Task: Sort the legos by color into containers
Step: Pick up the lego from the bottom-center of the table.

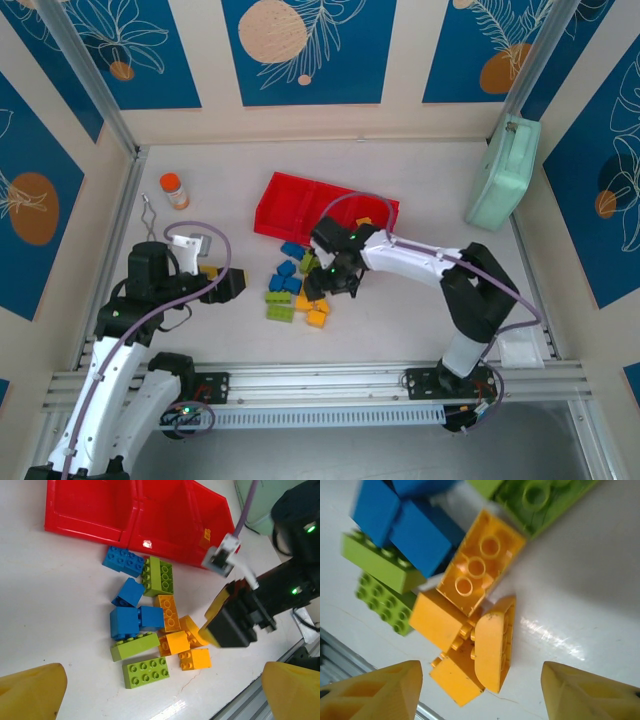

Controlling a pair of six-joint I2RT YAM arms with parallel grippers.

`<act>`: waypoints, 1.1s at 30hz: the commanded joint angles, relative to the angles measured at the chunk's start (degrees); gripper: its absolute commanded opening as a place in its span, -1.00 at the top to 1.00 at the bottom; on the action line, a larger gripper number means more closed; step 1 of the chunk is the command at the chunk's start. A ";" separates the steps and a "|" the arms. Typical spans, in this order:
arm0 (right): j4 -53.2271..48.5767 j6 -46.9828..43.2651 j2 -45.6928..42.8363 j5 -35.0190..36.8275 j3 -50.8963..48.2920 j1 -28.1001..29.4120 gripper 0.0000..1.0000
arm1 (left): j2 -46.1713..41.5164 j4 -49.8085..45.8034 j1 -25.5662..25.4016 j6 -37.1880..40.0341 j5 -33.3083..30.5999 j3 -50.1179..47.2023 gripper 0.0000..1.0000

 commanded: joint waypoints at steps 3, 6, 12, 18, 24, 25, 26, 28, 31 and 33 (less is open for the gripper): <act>-2.57 -0.48 3.44 1.05 2.52 1.95 -0.15 | -0.32 0.36 -0.58 0.77 0.23 -0.10 -0.99; -3.88 -0.30 5.03 3.25 3.32 2.41 -0.07 | -0.33 0.31 -0.59 0.73 0.23 -0.12 -0.99; -5.77 -0.20 7.15 7.36 4.09 3.39 0.08 | -0.19 0.35 -0.61 0.74 0.14 -0.12 -0.99; -7.23 1.05 7.91 11.99 4.52 3.65 0.20 | -0.23 0.30 -0.58 0.74 0.14 -0.09 -0.99; -7.94 1.72 6.68 14.20 4.12 3.36 0.42 | -0.32 0.37 -0.63 0.76 0.12 -0.13 -0.99; -7.90 1.74 6.16 14.39 4.11 3.32 0.47 | -0.41 0.39 -0.56 0.79 0.15 -0.12 -0.99; -7.97 1.71 5.67 14.39 4.13 3.17 0.50 | -0.41 0.33 -0.55 0.86 0.25 -0.18 -0.99; -8.00 1.58 4.02 14.31 4.15 2.81 0.54 | -0.50 0.40 -0.55 0.84 0.46 -0.15 -0.99; -7.24 1.58 0.74 13.63 3.63 1.81 0.59 | -0.52 0.48 -0.68 0.98 0.66 -0.18 -0.99; -6.46 1.88 -2.05 12.89 3.29 0.62 0.61 | -0.62 0.48 -0.68 0.96 0.78 -0.21 -0.99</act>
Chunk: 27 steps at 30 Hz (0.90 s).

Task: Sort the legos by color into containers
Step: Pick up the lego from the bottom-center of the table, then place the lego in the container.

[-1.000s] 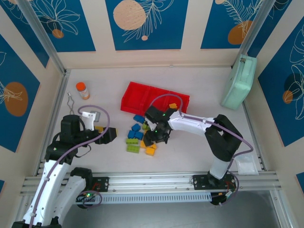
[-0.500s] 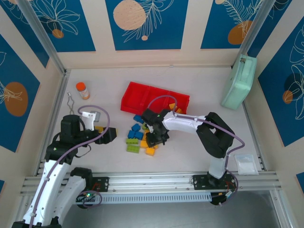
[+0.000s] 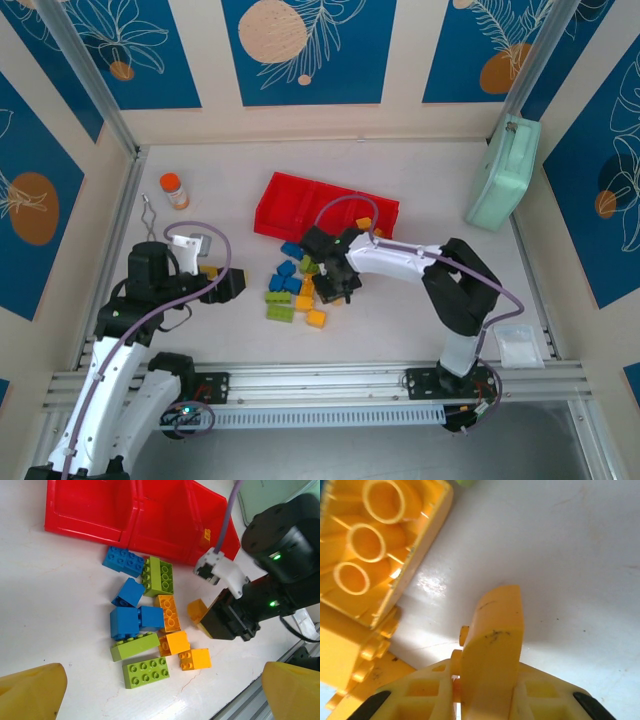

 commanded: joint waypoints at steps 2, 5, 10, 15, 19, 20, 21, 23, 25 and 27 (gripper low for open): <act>0.48 1.00 -7.88 -1.36 0.08 -2.99 0.64 | -0.50 0.48 -0.79 0.96 0.86 -0.21 -0.99; 2.14 1.87 -11.62 -1.71 0.05 -6.04 0.68 | -0.54 0.52 -0.83 0.94 0.85 -0.18 -0.99; 6.41 4.33 -16.14 -3.54 -0.10 -14.19 0.69 | -0.72 0.48 -0.85 0.89 0.78 -0.21 -0.99; 13.39 5.97 -16.79 -9.92 -0.32 -24.14 0.68 | -0.71 0.48 -0.92 0.98 0.70 -0.17 -0.99; 13.19 3.95 -12.37 -12.63 4.32 -28.33 0.68 | -0.64 0.50 -0.93 0.93 0.79 -0.21 -0.99; 12.85 3.11 -11.01 -12.88 5.55 -28.97 0.69 | -0.63 0.48 -0.90 0.98 0.76 -0.21 -0.99; 12.58 2.51 -9.69 -13.06 7.01 -29.50 0.69 | -0.65 0.48 -0.90 0.98 0.83 -0.23 -0.99; 12.20 1.52 -7.45 -13.30 8.96 -30.28 0.70 | -0.55 0.54 -0.94 0.98 0.75 -0.28 -0.99; 12.16 0.69 -5.42 -13.15 10.37 -30.97 0.70 | -0.53 0.49 -1.00 0.95 0.83 -0.25 -0.99; 11.60 0.05 -3.19 -13.24 11.89 -31.69 0.70 | -0.53 0.48 -0.98 0.98 0.83 -0.26 -0.99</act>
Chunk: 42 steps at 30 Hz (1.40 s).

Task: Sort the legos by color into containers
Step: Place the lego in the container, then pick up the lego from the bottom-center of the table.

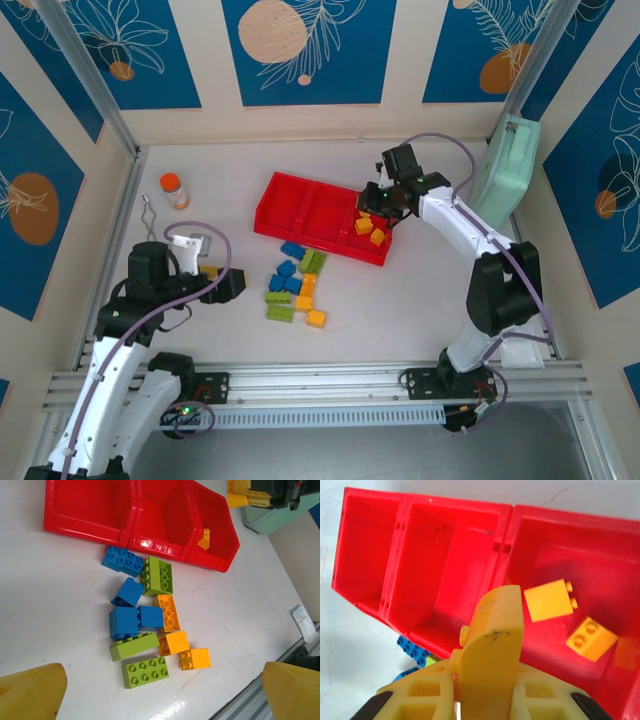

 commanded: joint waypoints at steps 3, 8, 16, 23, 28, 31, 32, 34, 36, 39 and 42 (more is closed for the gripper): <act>-1.01 -2.84 4.40 -1.76 3.27 -1.15 0.70 | -0.47 0.52 -0.74 0.94 0.80 -0.29 -0.99; -0.08 -2.71 5.03 -2.08 1.42 -1.19 0.69 | -0.46 0.53 -0.76 0.93 0.72 -0.28 -0.99; 1.35 -1.08 3.46 -0.55 -3.35 -0.95 0.39 | 0.33 -0.13 -0.74 0.63 -0.96 0.05 -0.99; -0.06 -1.01 1.62 -0.72 -3.28 -0.20 -0.09 | 0.37 -0.39 -0.75 0.51 -1.65 0.15 -0.99; -1.35 -0.84 -5.01 2.49 -5.26 2.71 -0.47 | 0.86 -0.42 -0.82 0.52 -1.56 0.16 -0.99; -1.73 -2.95 -10.25 3.58 -7.78 6.52 -0.58 | 1.04 -0.40 -0.74 0.59 -1.07 0.23 -0.99; -1.97 -4.22 -11.90 3.72 -8.75 8.23 -0.62 | 0.97 -0.31 -0.76 0.71 -0.40 0.28 -0.99; -2.97 -6.96 -14.64 4.34 -9.99 12.41 -0.67 | 0.39 -0.04 -0.96 0.88 0.52 0.16 -0.99; -5.12 -10.33 -16.37 4.69 -10.61 16.85 -0.73 | -0.40 0.05 -1.27 0.72 0.02 0.05 -0.99; -7.53 -14.82 -17.59 8.24 -11.59 23.54 -0.91 | -1.04 0.09 -1.51 0.72 0.14 0.01 -0.99; -4.28 -21.88 -19.78 14.78 -15.96 30.08 -0.92 | -0.81 -0.09 -1.87 0.78 0.45 0.23 -0.99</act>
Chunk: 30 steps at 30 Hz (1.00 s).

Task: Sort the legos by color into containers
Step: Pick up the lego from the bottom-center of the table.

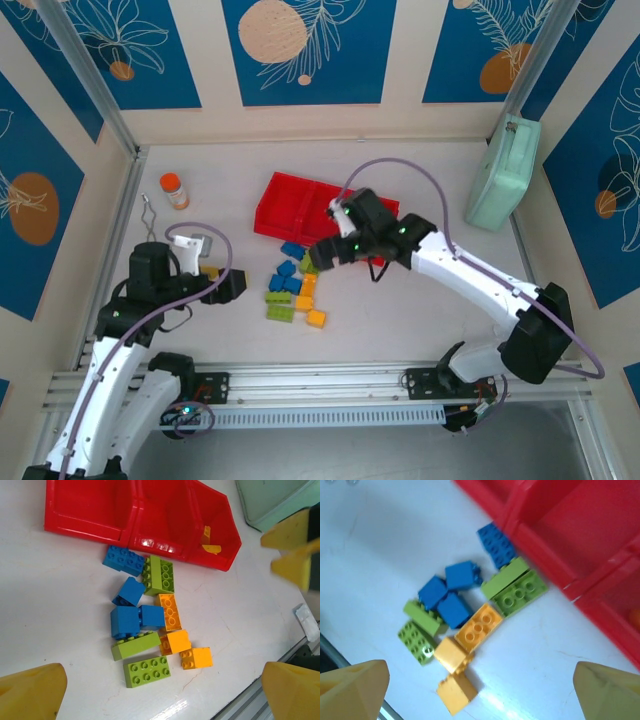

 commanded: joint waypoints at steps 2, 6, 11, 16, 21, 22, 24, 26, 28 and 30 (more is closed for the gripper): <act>2.23 -14.91 -3.45 9.47 -7.64 7.35 -0.91 | -0.40 -0.24 -1.40 0.72 1.16 0.23 -0.99; 15.09 -28.88 -9.08 11.33 -19.67 15.87 -0.99 | -0.93 -0.24 -2.13 0.64 0.93 0.23 -0.99; 18.22 -30.47 -8.58 6.34 -22.61 16.26 -0.99 | -1.99 0.15 -2.40 0.72 0.93 0.05 -0.99; 20.35 -33.59 -2.32 2.63 -23.51 17.49 -0.91 | -1.59 -0.40 -2.41 0.41 -0.38 0.21 -0.99; 22.75 -32.55 4.53 1.48 -22.80 17.43 -0.84 | -0.64 -0.77 -2.50 0.38 -0.41 0.49 -0.99; 22.77 -32.25 5.88 1.24 -22.33 17.62 -0.84 | -0.70 -0.84 -2.51 0.40 -0.55 0.51 -0.99; 24.14 -31.55 7.84 3.14 -21.86 18.04 -0.83 | -1.07 -0.85 -2.52 0.34 -0.72 0.53 -0.99; 25.20 -31.35 9.56 4.45 -21.51 18.35 -0.83 | -1.36 -0.71 -2.49 0.35 -0.87 0.45 -0.99; 25.76 -31.31 11.00 5.44 -21.27 18.37 -0.80 | -1.38 -0.77 -2.49 0.32 -0.90 0.42 -0.99; 25.99 -31.35 12.61 6.64 -20.99 18.32 -0.71 | -1.18 -0.92 -2.49 0.28 -1.15 0.47 -0.99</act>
